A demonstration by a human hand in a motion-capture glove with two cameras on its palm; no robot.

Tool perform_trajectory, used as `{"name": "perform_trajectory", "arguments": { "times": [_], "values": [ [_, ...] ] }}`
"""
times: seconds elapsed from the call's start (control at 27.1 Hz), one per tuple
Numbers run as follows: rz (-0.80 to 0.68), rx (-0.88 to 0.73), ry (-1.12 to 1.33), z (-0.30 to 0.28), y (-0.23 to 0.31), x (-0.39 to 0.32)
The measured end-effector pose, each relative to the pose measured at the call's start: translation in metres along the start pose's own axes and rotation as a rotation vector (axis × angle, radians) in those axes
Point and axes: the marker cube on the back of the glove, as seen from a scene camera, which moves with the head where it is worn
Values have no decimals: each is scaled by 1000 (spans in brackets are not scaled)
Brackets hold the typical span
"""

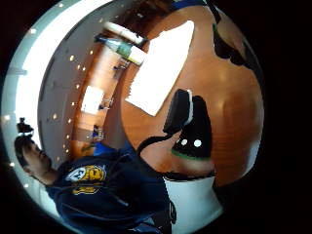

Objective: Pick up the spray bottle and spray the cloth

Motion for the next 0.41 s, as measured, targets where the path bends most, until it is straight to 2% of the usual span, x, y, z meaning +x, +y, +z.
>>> {"name": "perform_trajectory", "arguments": {
  "times": [0.18, 0.41],
  "values": [
    [-10, 70, 166, 14, -12, 9],
    [-58, 156, 212, 16, -31, 5]
  ]
}}
